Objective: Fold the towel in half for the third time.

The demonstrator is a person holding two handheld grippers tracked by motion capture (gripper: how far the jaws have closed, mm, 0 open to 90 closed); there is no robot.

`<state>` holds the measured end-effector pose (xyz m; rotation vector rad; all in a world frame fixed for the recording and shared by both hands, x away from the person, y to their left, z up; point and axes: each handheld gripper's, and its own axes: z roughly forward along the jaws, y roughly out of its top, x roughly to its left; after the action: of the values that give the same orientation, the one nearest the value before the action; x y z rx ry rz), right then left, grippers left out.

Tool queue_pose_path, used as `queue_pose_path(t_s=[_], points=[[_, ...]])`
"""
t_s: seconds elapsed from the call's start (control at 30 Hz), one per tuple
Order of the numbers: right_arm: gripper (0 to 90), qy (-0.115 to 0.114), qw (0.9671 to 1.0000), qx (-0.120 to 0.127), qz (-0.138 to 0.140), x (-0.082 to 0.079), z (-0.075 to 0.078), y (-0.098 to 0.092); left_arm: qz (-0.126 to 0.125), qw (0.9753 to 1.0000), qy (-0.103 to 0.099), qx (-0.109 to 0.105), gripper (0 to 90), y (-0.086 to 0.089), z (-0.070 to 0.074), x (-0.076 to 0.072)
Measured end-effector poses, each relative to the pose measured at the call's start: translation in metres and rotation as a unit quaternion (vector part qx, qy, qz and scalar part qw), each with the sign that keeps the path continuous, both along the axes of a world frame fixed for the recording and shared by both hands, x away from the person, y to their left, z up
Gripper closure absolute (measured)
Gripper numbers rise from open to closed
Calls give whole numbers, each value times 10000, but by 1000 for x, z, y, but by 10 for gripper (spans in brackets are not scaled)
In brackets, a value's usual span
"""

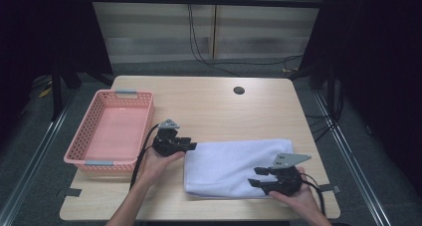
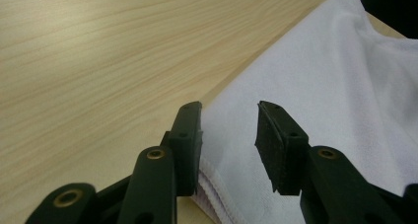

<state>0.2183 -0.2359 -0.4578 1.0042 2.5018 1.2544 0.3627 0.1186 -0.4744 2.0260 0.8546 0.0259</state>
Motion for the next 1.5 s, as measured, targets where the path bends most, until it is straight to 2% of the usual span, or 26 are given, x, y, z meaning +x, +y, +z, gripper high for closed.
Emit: queue_pose_path(t_s=[0.1, 0.13, 0.3, 0.37, 0.47, 0.57, 0.63, 0.67, 0.7, 0.77, 0.87, 0.9, 1.0, 1.07, 1.3, 1.33, 1.37, 1.4, 1.43, 1.47, 1.5], points=[[500, 92, 9993, 92, 364, 6, 0, 33, 74, 9999, 47, -70, 603, 0, 0, 6], [496, 150, 9985, 134, 502, 10, -1, 48, 91, 9999, 29, -32, 597, 0, -1, 7], [476, 455, 9939, 297, 960, 28, -10, 105, 110, 9999, 6, 41, 586, 2, -5, 3], [465, 464, 9919, 269, 1150, 32, -14, 126, 101, 9999, 30, 42, 573, 2, -6, 2], [425, 604, 9884, 256, 1367, 35, -20, 149, 121, 9999, 69, 86, 544, 3, -8, 2], [400, 624, 9865, 210, 1497, 35, -26, 162, 204, 9998, 80, 7, 539, 6, -8, 2], [381, 555, 9876, -7, 1469, 32, -31, 167, 226, 9997, 83, -14, 537, 7, -7, 2], [379, 559, 9877, -25, 1460, 32, -33, 168, 262, 9996, 99, -22, 532, 8, -8, 2], [393, 448, 9891, -148, 1394, 31, -37, 169, 233, 9997, 90, 14, 521, 9, -8, 3], [394, 271, 9895, -250, 1401, 28, -39, 171, 264, 9996, 128, 41, 512, 9, -10, 3], [432, -49, 9880, -502, 1460, 25, -40, 173, 354, 9992, 163, 29, 502, 12, -13, 4], [472, -142, 9875, -567, 1466, 24, -40, 173, 389, 9991, 171, 16, 500, 13, -13, 5], [533, -295, 9861, -633, 1505, 24, -41, 171, 444, 9988, 182, 31, 493, 15, -13, 5], [567, -361, 9860, -702, 1470, 24, -41, 172, 451, 9988, 193, 30, 490, 16, -13, 5], [563, -425, 9850, -733, 1506, 23, -41, 172, 503, 9985, 210, -8, 485, 18, -13, 6], [515, -418, 9850, -714, 1517, 22, -42, 171, 495, 9985, 214, -10, 486, 18, -13, 6], [443, -345, 9852, -578, 1577, 23, -43, 171, 499, 9985, 210, 2, 485, 18, -13, 6], [446, -392, 9841, -594, 1627, 21, -44, 171, 504, 9985, 216, -4, 484, 18, -13, 6], [453, -534, 9817, -733, 1673, 19, -44, 173, 503, 9985, 212, 2, 483, 18, -13, 6], [480, -508, 9830, -780, 1581, 18, -43, 174, 514, 9984, 215, 16, 482, 17, -14, 7], [545, -520, 9838, -816, 1508, 18, -42, 175, 511, 9984, 226, 31, 479, 17, -14, 7]])
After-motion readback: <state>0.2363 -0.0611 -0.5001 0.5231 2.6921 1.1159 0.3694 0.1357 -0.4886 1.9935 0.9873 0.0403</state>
